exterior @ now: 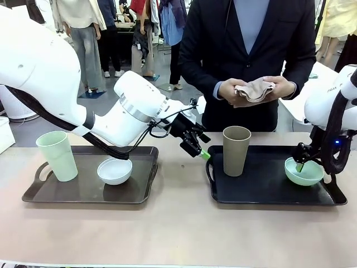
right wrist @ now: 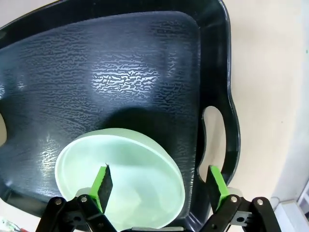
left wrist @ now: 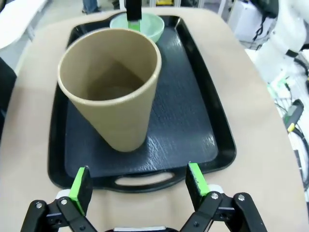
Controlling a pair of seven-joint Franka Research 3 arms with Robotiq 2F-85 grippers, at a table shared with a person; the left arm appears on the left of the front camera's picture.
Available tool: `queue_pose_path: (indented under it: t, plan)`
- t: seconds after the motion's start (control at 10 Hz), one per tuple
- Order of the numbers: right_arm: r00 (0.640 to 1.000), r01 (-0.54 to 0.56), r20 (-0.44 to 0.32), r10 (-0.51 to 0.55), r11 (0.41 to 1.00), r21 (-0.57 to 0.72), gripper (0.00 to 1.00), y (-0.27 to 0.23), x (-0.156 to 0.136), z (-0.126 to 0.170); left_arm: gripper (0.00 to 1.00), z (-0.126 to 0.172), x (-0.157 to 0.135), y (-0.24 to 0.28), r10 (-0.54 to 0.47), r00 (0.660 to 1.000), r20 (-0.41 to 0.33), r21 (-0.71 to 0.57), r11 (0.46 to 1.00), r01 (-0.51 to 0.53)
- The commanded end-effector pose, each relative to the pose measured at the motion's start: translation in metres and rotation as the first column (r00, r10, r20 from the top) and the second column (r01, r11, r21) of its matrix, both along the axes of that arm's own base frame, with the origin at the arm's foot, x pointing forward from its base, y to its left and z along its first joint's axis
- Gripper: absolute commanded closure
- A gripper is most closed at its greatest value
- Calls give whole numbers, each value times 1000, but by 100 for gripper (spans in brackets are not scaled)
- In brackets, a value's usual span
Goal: Set up a tray with a mat and arrange the tableware.
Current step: Pick up the Picnic Bowl and Reusable plastic cup from the Handle tray in front of the human's position and hold them in the air.
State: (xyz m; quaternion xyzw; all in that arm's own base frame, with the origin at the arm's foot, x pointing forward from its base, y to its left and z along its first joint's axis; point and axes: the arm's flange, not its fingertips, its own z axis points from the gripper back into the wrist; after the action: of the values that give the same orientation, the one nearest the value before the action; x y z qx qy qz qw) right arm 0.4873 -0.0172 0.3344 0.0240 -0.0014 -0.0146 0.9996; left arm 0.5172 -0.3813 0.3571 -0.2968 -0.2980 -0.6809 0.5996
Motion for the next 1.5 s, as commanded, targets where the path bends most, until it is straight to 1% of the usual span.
queue_pose_path:
  t: [0.0,0.2,0.3,0.4,0.8,1.2,1.4]
  plan:
    - [1000,1,-9,-1,1000,2,0,-1,4,7,0,-3,10,-5,-8,1000,20,-106,994,10]
    - [1000,0,-11,0,1000,-4,0,-2,2,6,0,-16,18,-16,-8,999,36,-154,988,14]
    - [1000,-2,-12,2,1000,-5,0,-1,0,6,0,-21,23,-23,-25,999,24,-150,988,28]
    - [1000,-3,-15,3,1000,-4,0,-2,-2,5,0,-28,25,-30,-45,999,-4,-131,990,44]
    - [1000,-10,-22,10,1000,4,0,1,-9,-1,0,-53,31,-54,-83,997,-3,-137,987,82]
    - [999,-5,-43,5,1000,3,0,0,-10,-7,0,-61,34,-77,-124,992,-8,-156,980,121]
    - [999,-26,-29,27,999,22,0,0,-9,-6,0,-61,33,-88,-144,989,-9,-161,977,141]
